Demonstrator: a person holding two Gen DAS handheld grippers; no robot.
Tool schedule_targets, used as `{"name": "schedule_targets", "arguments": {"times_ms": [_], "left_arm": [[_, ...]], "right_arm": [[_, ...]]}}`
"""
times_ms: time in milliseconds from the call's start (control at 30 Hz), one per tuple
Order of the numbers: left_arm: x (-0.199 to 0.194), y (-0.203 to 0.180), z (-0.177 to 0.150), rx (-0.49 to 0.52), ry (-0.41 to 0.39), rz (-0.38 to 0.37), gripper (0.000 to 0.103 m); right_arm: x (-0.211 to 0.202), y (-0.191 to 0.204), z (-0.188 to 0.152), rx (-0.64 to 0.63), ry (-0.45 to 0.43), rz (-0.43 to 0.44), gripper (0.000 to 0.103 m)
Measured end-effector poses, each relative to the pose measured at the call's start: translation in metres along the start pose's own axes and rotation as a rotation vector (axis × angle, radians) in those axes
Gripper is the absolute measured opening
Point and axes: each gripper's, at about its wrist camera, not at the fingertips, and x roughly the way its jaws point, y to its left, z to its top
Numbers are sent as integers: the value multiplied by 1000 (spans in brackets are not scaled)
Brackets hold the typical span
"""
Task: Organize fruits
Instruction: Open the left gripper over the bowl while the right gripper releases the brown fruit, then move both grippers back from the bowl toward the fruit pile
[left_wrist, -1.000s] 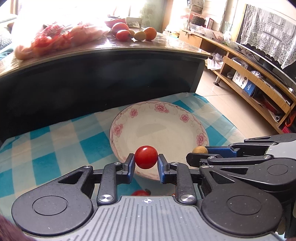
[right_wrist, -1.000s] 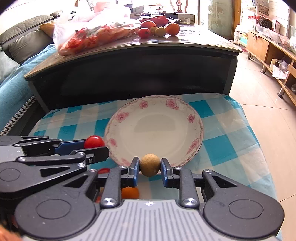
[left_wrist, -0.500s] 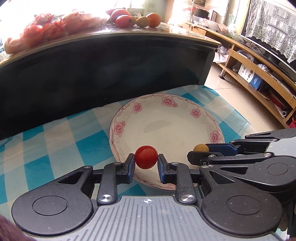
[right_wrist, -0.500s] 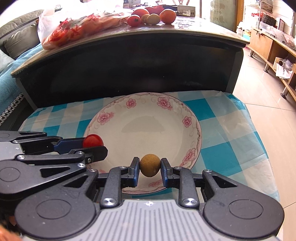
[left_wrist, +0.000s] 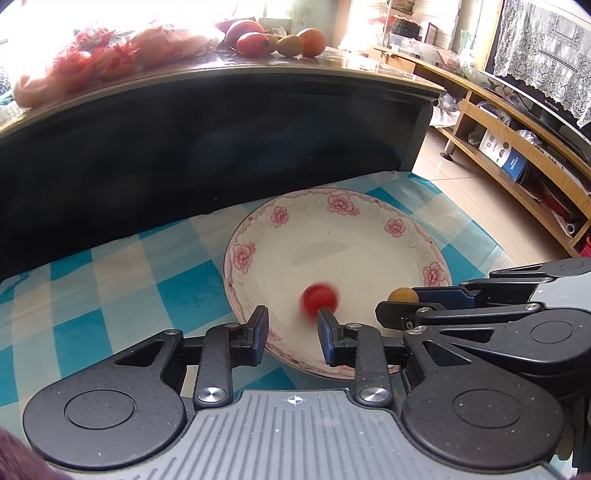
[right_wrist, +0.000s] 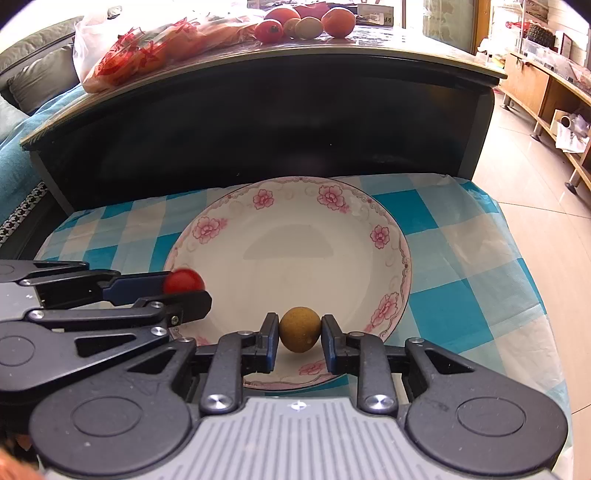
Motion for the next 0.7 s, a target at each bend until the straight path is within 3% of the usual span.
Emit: {"name": "schedule_targets", "arguments": {"times_ms": [700], "left_arm": [[-26,4,-5,-8,-24,6,47]], "right_arm": [[-29,-1,6,49,-68,7,29]]}}
